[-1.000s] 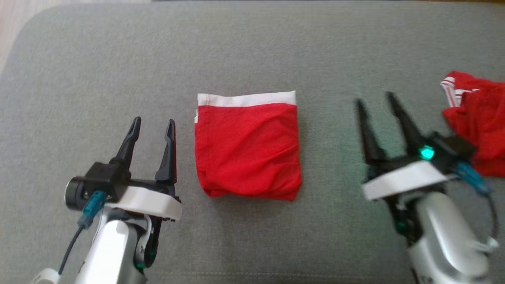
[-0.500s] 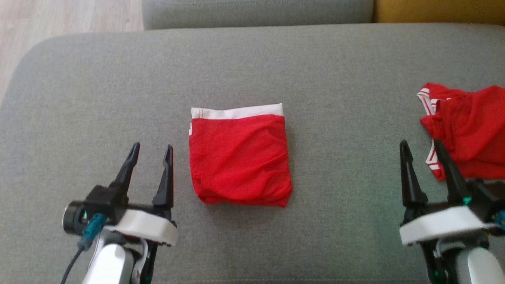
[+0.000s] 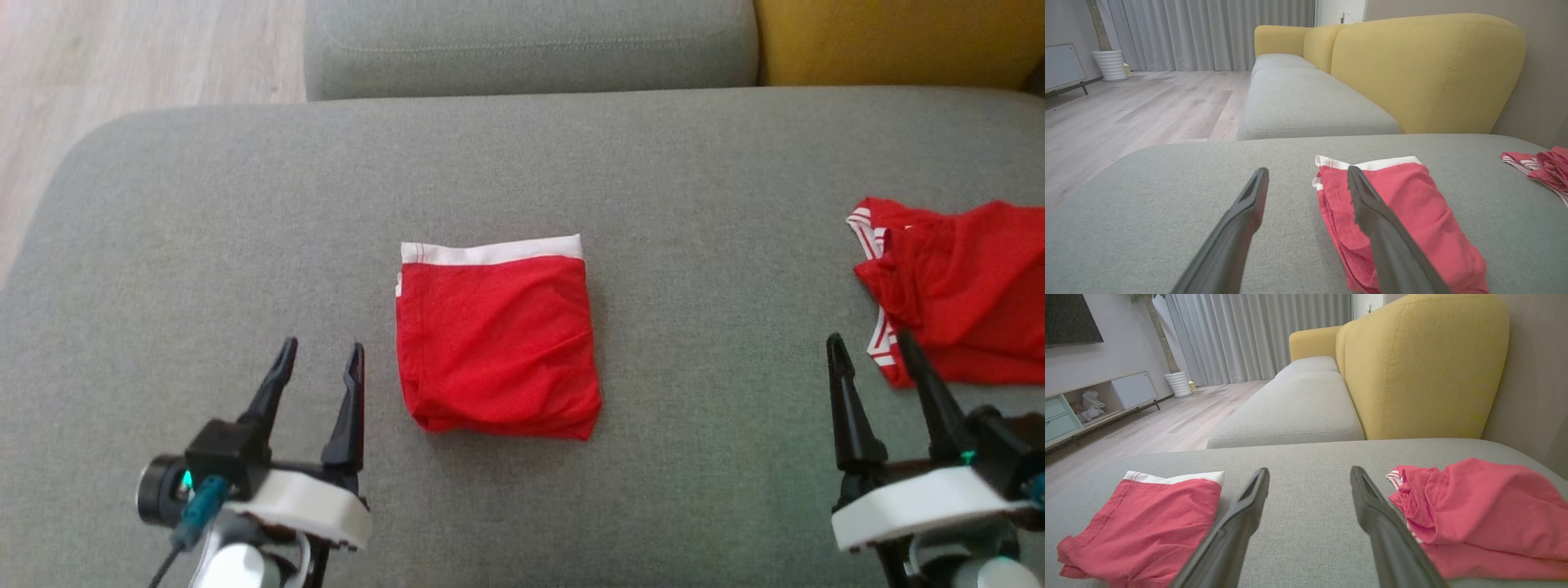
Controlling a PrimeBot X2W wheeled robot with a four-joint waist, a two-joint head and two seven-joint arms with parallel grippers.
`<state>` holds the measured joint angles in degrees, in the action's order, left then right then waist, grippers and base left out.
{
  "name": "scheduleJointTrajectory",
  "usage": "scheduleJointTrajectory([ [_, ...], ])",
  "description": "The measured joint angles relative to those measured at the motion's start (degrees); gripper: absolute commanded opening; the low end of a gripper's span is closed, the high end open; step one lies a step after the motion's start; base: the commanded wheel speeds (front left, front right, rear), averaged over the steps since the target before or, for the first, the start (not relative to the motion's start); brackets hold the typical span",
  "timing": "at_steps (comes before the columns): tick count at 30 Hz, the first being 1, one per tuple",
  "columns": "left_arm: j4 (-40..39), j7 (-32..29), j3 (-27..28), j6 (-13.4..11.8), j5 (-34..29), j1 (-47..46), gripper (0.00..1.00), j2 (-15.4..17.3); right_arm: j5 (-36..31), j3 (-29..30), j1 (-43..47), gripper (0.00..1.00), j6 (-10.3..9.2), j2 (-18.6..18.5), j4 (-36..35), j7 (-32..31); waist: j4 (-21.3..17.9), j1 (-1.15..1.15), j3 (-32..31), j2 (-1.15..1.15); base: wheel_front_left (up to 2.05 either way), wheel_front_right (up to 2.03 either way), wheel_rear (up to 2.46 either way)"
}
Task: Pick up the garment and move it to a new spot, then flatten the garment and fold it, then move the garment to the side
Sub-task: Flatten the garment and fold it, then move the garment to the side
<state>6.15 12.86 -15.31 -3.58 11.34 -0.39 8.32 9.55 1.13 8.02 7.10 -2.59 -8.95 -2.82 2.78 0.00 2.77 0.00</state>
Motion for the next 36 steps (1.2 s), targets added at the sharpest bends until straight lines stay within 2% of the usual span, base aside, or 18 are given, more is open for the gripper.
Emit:
scheduleJointTrajectory([
  [14, -0.1, -1.2, -0.3, -1.1, 0.6, 2.8, 1.0, 0.8, 0.0, 0.1, 2.3, 1.0, 0.0, 0.0, -0.1, -0.7, 0.3, 0.0, -3.0, 0.0, 0.0, 0.0, 0.0],
  [36, -0.3, -1.7, -0.5, -2.0, 1.5, 3.4, 1.0, 1.4, 0.0, 0.0, 2.3, 1.0, 0.0, 0.1, -0.1, -1.2, 0.3, 0.0, -3.1, 0.0, 0.0, 0.0, 0.0],
])
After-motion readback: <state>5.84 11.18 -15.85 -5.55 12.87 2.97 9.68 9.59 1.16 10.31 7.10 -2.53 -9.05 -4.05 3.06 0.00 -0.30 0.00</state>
